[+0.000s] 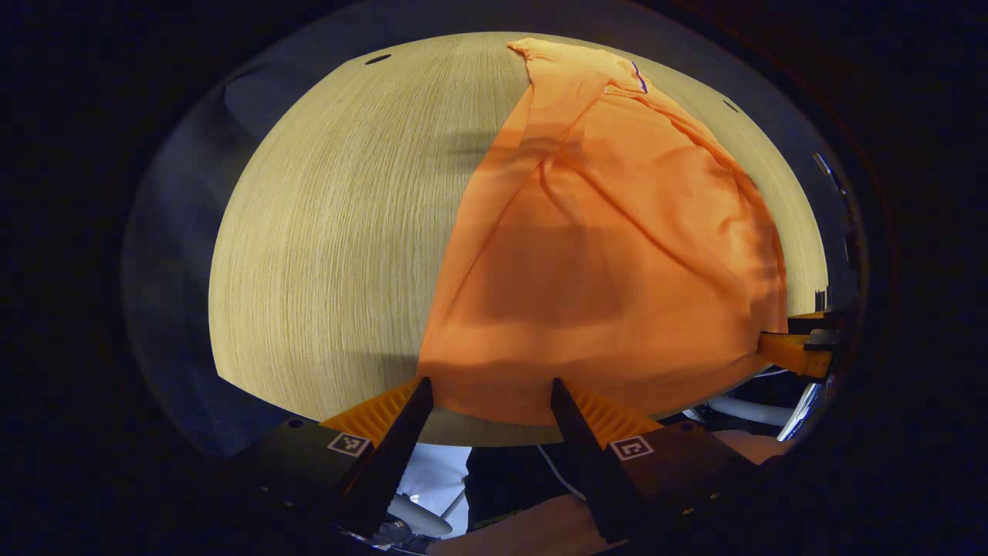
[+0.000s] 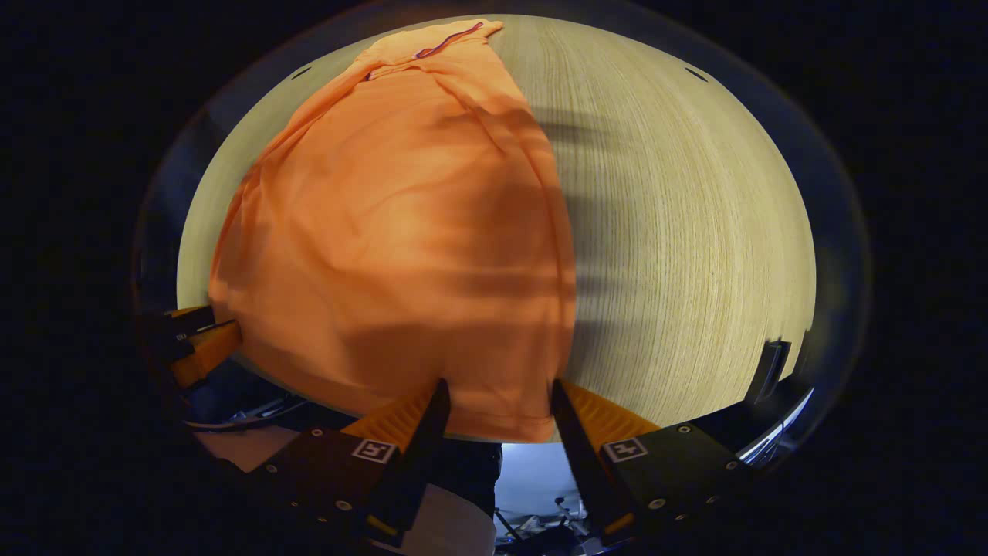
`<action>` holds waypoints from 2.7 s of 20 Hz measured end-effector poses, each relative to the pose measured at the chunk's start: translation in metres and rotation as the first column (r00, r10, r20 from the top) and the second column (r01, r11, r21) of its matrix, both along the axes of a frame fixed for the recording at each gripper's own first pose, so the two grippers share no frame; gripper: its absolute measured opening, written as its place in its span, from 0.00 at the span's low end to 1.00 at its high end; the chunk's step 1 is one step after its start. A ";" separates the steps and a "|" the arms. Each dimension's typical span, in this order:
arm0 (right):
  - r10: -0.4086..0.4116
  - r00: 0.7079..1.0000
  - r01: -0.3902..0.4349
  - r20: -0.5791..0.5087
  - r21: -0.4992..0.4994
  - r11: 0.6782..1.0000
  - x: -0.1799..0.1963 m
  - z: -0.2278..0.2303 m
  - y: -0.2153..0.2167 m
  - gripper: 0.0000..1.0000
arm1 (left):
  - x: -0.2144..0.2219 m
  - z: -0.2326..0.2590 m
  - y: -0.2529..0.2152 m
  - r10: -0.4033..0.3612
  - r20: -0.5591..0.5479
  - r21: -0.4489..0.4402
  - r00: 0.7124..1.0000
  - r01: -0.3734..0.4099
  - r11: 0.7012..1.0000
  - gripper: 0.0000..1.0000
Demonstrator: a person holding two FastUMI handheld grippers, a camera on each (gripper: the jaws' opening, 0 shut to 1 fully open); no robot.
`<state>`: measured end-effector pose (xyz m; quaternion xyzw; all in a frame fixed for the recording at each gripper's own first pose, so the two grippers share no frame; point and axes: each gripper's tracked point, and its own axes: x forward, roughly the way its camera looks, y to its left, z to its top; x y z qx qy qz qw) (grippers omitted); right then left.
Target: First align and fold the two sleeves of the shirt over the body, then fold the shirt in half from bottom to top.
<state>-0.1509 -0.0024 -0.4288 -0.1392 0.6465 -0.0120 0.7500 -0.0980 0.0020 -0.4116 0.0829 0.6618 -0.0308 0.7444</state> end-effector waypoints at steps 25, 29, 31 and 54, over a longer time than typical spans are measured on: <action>0.020 0.997 -0.038 0.077 0.235 0.971 0.026 0.058 0.031 0.00 | 0.023 0.058 -0.036 0.075 0.014 -0.281 0.997 -0.068 0.957 0.01; 0.012 0.992 -0.046 0.129 0.264 0.963 0.058 0.089 0.034 0.00 | 0.065 0.094 -0.047 0.083 0.085 -0.323 0.993 -0.051 0.945 0.01; 0.007 0.988 -0.051 0.155 0.285 0.957 0.075 0.104 0.037 0.01 | 0.090 0.110 -0.053 0.077 0.135 -0.332 0.988 -0.028 0.943 0.01; 0.053 0.847 -0.184 0.530 0.199 0.962 0.338 0.236 0.051 0.00 | 0.379 0.207 -0.093 0.009 0.528 -0.328 0.849 0.194 0.925 0.01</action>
